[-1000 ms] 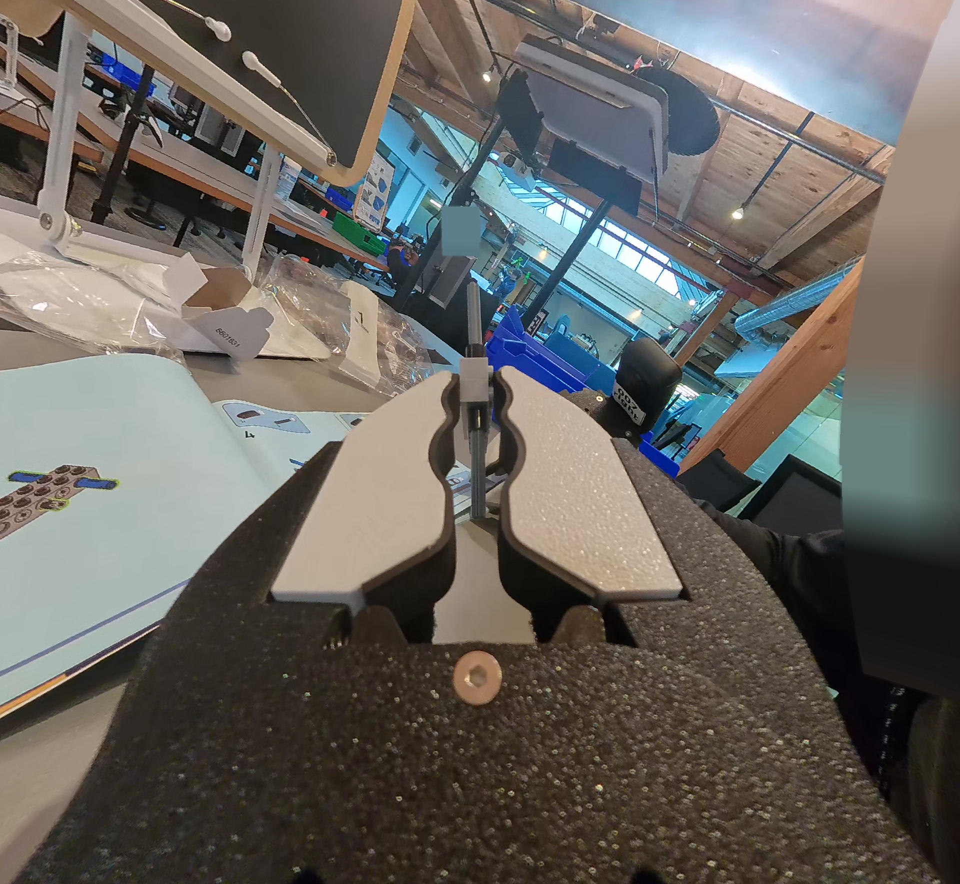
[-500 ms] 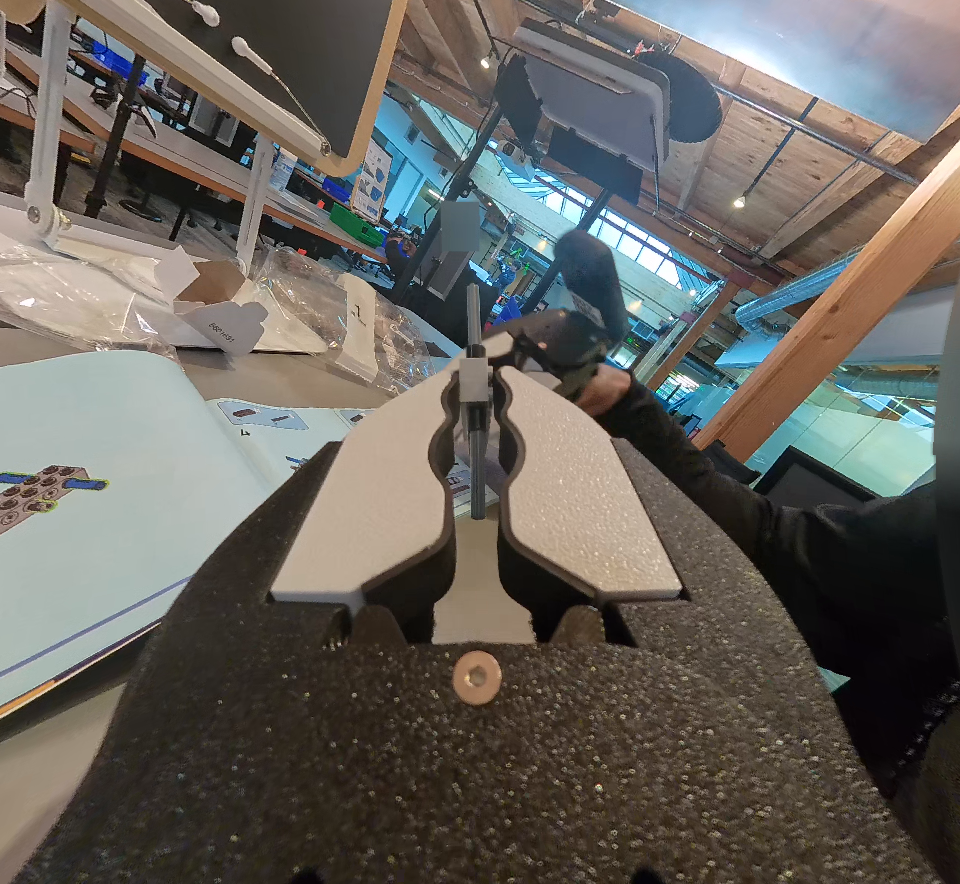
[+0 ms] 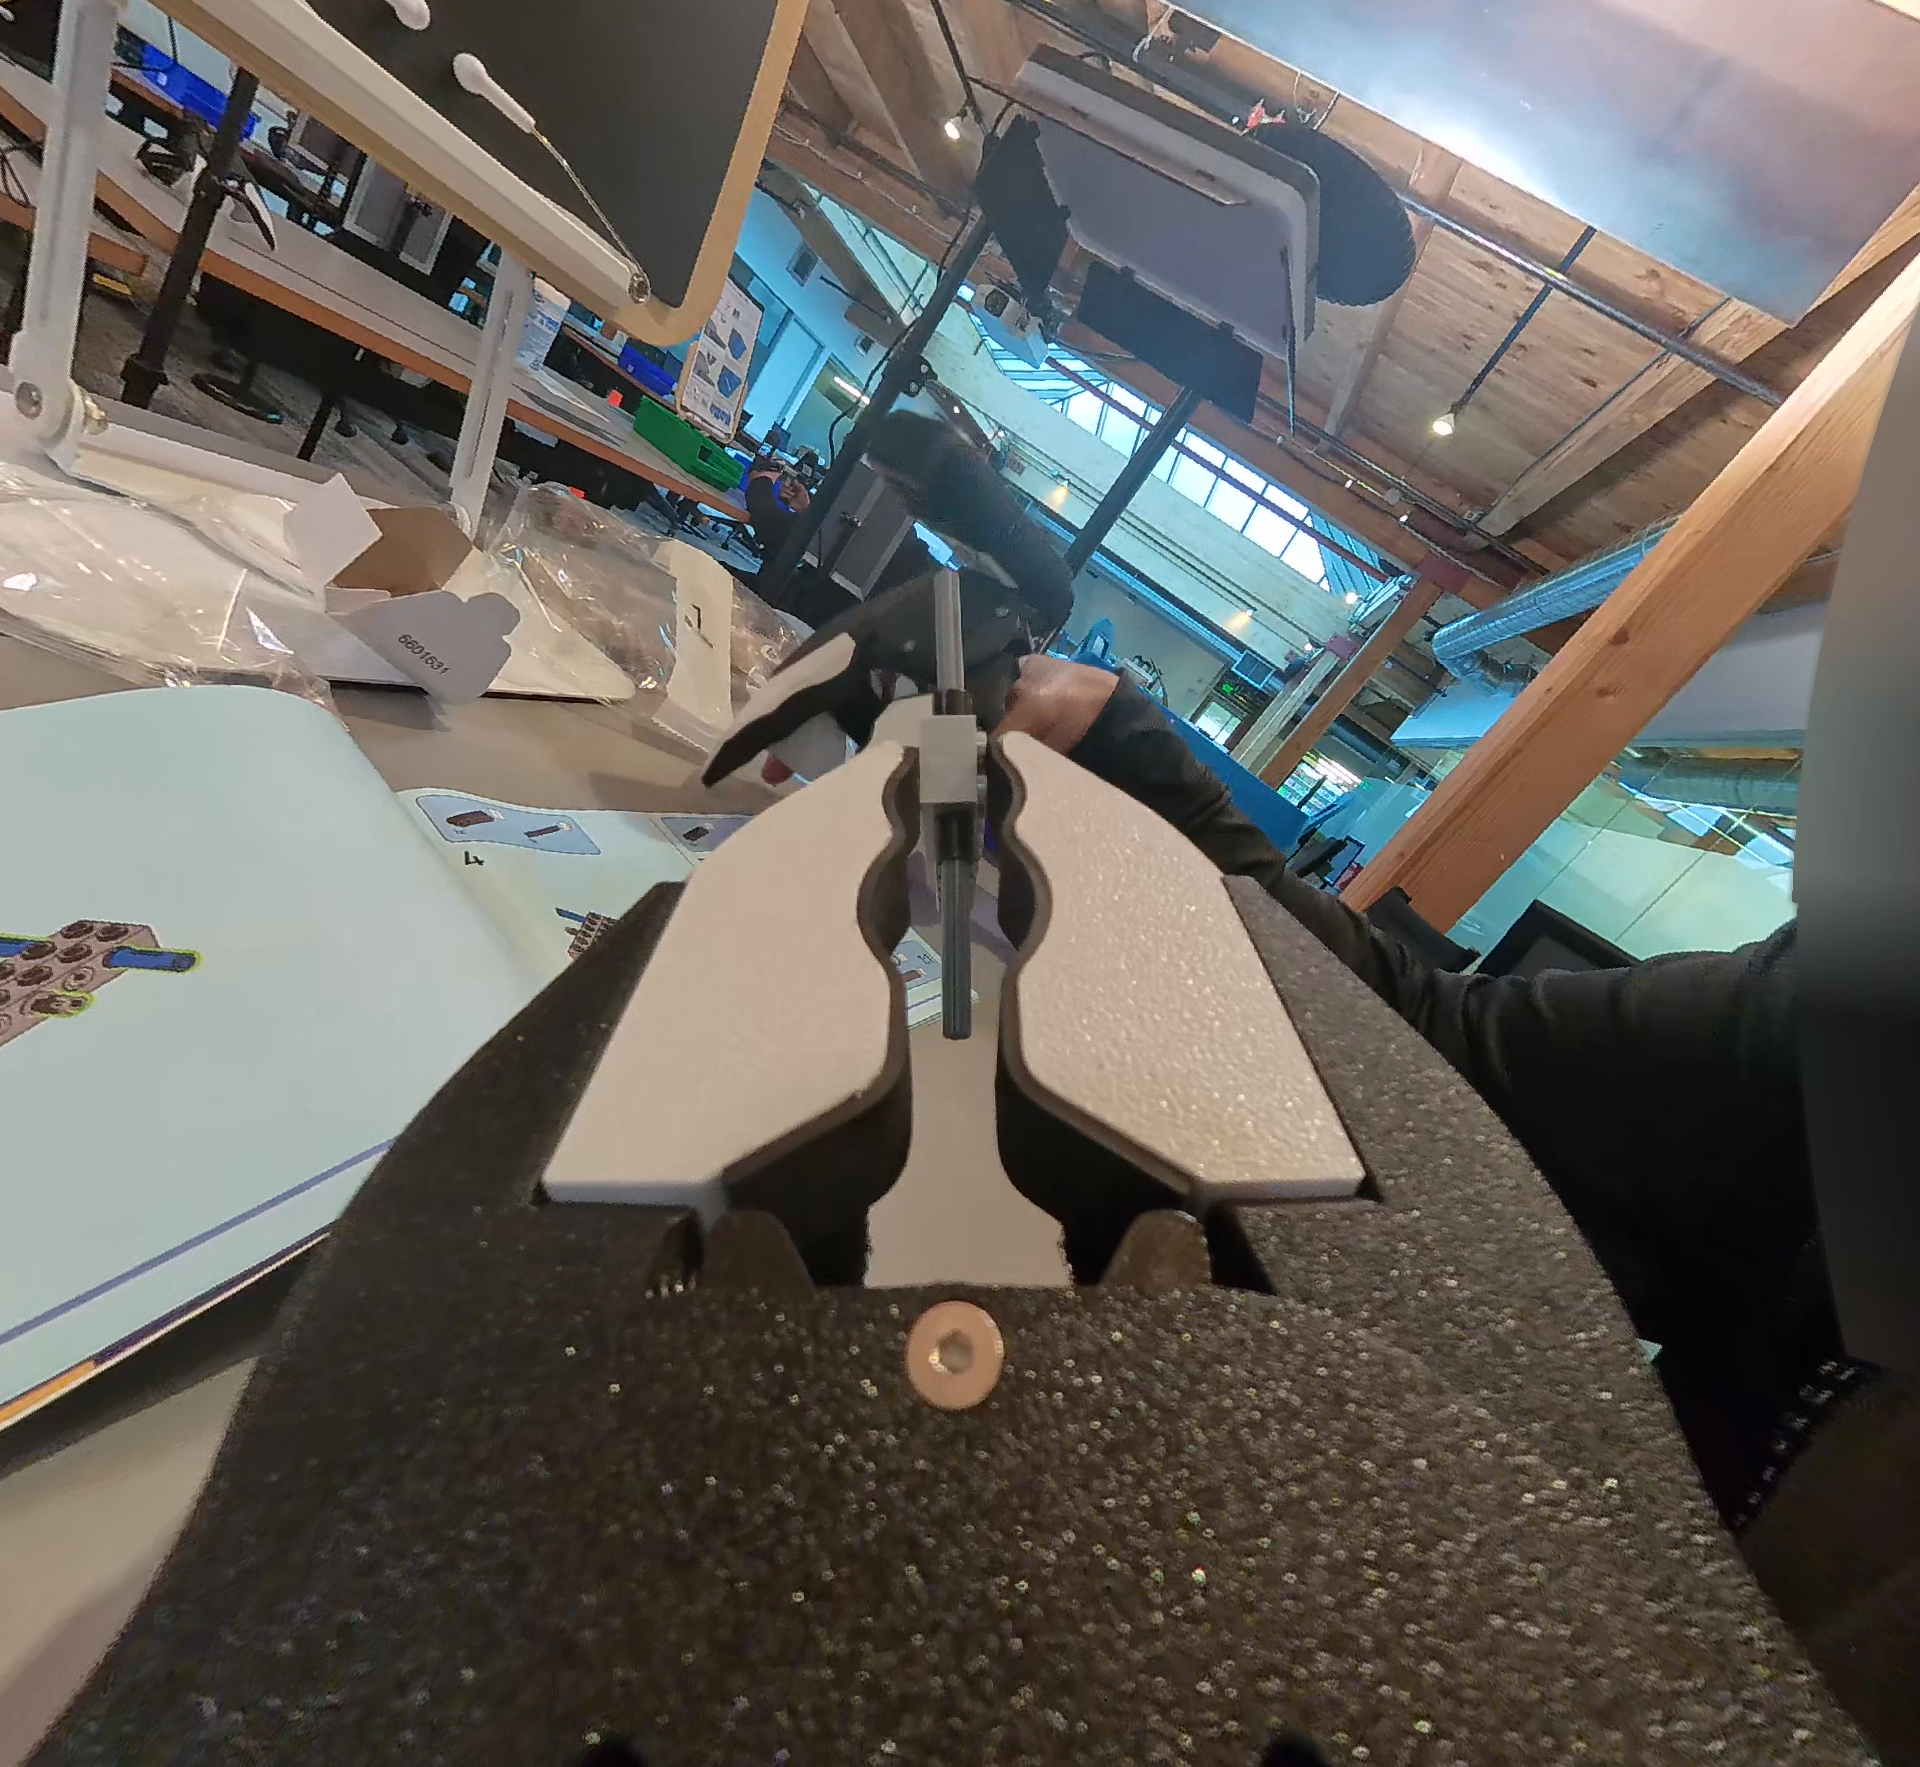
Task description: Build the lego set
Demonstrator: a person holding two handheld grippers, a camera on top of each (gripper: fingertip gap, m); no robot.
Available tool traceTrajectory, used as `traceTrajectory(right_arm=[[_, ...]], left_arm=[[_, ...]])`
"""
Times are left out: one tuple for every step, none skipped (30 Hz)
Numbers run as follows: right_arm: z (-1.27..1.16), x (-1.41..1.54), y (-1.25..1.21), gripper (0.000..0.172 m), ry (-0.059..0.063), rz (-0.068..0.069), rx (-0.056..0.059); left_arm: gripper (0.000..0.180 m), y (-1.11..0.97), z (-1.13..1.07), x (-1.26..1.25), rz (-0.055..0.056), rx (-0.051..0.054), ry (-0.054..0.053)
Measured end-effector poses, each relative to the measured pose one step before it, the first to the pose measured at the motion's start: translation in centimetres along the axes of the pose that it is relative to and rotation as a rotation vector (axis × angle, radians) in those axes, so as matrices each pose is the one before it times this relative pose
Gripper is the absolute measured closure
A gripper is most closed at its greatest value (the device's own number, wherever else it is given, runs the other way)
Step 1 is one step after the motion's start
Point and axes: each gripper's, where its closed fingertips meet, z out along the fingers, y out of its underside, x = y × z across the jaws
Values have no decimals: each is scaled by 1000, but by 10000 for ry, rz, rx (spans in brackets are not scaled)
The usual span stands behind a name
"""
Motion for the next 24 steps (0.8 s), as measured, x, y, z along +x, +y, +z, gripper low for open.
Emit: traceTrajectory(right_arm=[[168, -92, 380, 108, -64, 2, -90], [53, -14, 139, 109, 4, -14, 21], [-37, -78, 47, 109, -42, 21, 5], [-42, -47, 45, 109, -4, -1, -34], [-52, 31, -3, 110, 80, -53, -4], [-35, -89, -12, 111, 1, -36, -12], [-44, -102, -34, 111, 6, -39, 6], [-40, -126, -33, 111, 5, -53, -8], [-39, -122, 7, 112, 7, -65, -36], [-40, -114, 11, 113, 21, -69, -37], [-27, -119, -2, 113, 1, -50, -35], [-5, -87, -12, 114, -1, -31, -34], [31, -50, -1, 114, 7, -23, -33], [47, 66, 4, 113, 66, -24, -31], [50, 181, -15, 112, 114, -6, -13], [63, 128, -5, 112, 49, 33, -12], [82, 54, 25, 112, 0, 33, -14], [93, -11, 35, 112, -17, 2, -21], [111, -38, 69, 113, -23, -9, -41], [80, -33, 45, 114, -9, -16, -35], [13, -21, -60, 117, 3, -14, 25], [4, -6, -11, 119, -2, 13, -22], [-8, 50, 14, 121, 39, -3, -20], [-5, 4, 13, 123, 19, -13, -15]], left_arm=[[169, -21, -20, -10, -11, 21, -4], [169, -9, -8, -4, -13, 7, -1], [169, 4, 0, -2, -5, 3, 0], [169, 2, 3, 22, -8, 3, 7], [169, 18, 5, 20, -6, -8, 8], [169, 23, 7, 23, -4, -7, 5], [169, 16, 0, 19, -1, -3, 2], [169, 20, -2, 22, 1, -6, 5], [169, 19, 7, 22, 4, -10, 5], [169, 9, 8, 7, 6, -7, 0], [169, 3, -2, -1, -1, -2, -1], [169, 0, -2, -8, -5, 1, 1], [169, -18, 1, -11, -6, 5, 0], [169, -5, -10, -7, -6, 4, 0], [169, 6, -1, -3, -2, 2, 1], [169, -7, 2, 5, 2, -1, 1], [169, 6, -3, -4, 3, -5, -2], [169, 2, 1, 8, 8, -3, 0], [169, 17, 9, 4, 10, -3, -2], [169, 6, -1, 11, 7, -6, 1], [169, 2, 1, 6, 8, -3, -2], [169, 5, 8, -6, 4, -3, -1], [169, 1, -1, 0, 0, -1, 0], [169, -12, -8, -6, -1, 4, -1]])
